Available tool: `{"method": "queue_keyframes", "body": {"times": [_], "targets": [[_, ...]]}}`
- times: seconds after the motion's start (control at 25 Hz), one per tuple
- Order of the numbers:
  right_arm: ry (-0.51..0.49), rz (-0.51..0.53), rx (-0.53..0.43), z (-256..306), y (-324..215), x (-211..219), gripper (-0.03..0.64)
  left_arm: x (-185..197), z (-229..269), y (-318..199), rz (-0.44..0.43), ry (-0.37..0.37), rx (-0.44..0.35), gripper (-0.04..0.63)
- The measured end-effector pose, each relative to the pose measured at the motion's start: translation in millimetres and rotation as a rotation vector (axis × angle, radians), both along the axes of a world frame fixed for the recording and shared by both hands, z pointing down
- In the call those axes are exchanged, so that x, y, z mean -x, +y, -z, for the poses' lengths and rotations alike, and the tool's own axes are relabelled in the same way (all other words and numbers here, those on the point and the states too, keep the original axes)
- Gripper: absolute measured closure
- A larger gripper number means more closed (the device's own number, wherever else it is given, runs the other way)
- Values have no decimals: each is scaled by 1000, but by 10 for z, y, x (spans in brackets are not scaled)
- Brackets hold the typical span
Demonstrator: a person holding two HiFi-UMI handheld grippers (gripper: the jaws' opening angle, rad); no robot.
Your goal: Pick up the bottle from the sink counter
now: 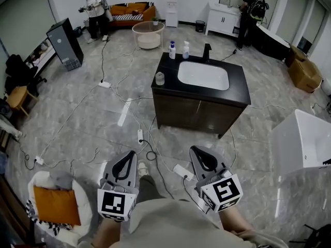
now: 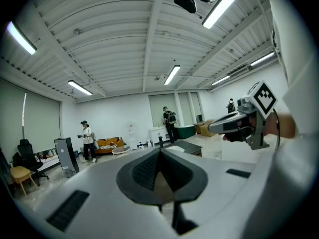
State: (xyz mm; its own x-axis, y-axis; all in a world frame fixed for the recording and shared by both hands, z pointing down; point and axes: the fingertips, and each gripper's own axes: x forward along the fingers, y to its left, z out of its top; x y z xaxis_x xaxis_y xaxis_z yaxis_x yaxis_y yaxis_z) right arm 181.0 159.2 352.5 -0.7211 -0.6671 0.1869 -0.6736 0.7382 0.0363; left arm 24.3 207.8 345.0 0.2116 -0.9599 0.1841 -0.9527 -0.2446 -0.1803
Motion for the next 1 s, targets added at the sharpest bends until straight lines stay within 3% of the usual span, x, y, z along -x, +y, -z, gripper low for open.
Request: {"method": "queue_keyframes", "body": {"times": [0.36, 1.0], "targets": [[43, 15, 9, -104, -721, 680, 620, 594, -120, -684, -11, 31, 26, 589], [89, -75, 35, 84, -2258, 2048, 620, 1944, 50, -2362, -106, 61, 50, 589]]}}
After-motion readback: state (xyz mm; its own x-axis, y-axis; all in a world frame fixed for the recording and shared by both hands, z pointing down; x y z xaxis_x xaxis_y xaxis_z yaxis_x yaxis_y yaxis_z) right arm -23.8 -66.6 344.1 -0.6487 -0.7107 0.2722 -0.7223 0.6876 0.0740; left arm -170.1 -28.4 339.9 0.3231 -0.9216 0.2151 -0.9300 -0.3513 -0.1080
